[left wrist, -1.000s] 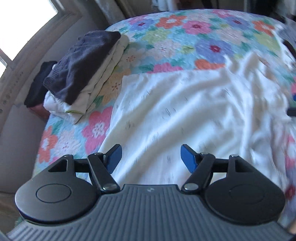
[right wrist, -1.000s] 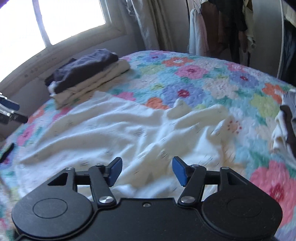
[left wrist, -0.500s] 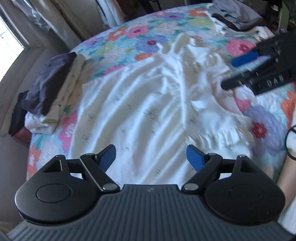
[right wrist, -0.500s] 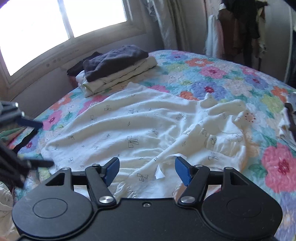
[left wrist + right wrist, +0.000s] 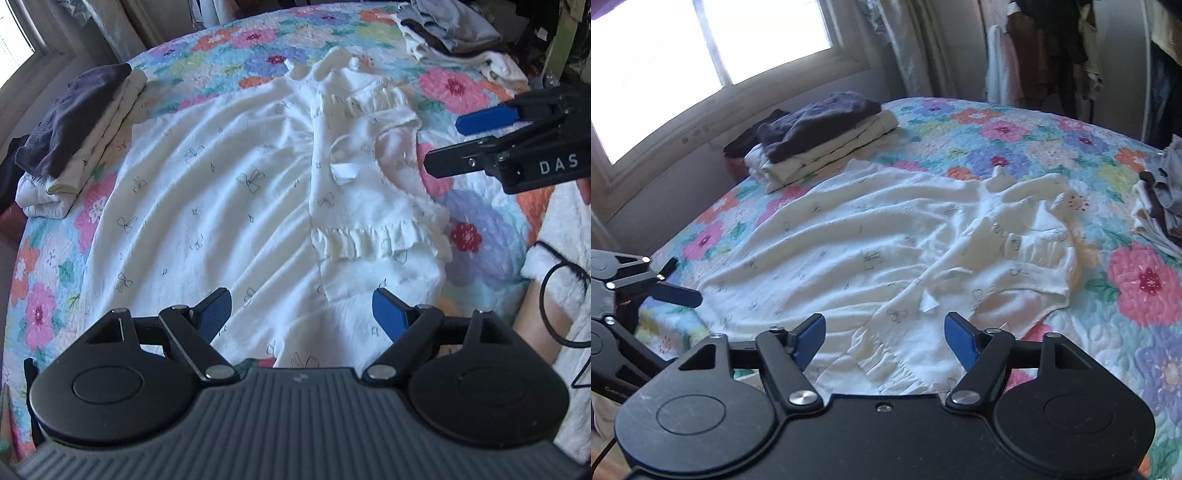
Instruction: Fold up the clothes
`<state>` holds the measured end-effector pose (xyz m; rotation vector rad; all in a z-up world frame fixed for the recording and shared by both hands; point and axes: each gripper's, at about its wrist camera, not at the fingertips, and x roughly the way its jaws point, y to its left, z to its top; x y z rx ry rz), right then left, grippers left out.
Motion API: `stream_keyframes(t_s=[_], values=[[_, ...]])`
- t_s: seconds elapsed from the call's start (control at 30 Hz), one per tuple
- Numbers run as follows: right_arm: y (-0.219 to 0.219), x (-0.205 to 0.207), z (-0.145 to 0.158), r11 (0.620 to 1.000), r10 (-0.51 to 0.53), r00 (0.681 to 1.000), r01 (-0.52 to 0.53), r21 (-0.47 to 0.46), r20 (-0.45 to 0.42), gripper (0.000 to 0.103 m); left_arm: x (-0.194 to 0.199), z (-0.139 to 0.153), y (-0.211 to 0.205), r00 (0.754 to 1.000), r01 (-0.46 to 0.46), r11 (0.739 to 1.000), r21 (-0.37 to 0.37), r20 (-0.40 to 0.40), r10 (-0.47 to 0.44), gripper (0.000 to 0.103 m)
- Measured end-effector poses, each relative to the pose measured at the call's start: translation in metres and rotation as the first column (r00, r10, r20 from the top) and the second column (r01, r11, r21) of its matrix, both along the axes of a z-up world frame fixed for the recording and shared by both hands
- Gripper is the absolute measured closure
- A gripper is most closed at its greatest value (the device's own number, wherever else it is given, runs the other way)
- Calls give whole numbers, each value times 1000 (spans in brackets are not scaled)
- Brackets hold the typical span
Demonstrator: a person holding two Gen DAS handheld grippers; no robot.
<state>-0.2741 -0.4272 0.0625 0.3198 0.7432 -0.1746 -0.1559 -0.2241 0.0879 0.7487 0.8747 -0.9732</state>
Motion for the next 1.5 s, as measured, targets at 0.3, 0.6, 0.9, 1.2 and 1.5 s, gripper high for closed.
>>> stream_keyframes(t_s=[0.3, 0.6, 0.9, 1.2, 1.5], values=[[13, 4, -5, 999, 30, 999, -30, -10, -15, 26, -2, -24, 4, 995, 25, 999, 30, -96, -22, 12], [13, 6, -11, 1000, 19, 999, -19, -9, -33, 26, -2, -23, 6, 999, 14, 999, 34, -47, -13, 7], [16, 5, -12, 999, 31, 999, -32, -29, -34, 26, 0, -24, 7, 997, -14, 999, 40, -71, 17, 6], [18, 8, -17, 999, 36, 998, -37, -20, -48, 25, -1, -22, 8, 999, -6, 1000, 31, -35, 7, 5], [12, 6, -19, 1000, 15, 999, -15, -3, -47, 25, 0, -24, 8, 999, -21, 999, 40, -28, 22, 3]])
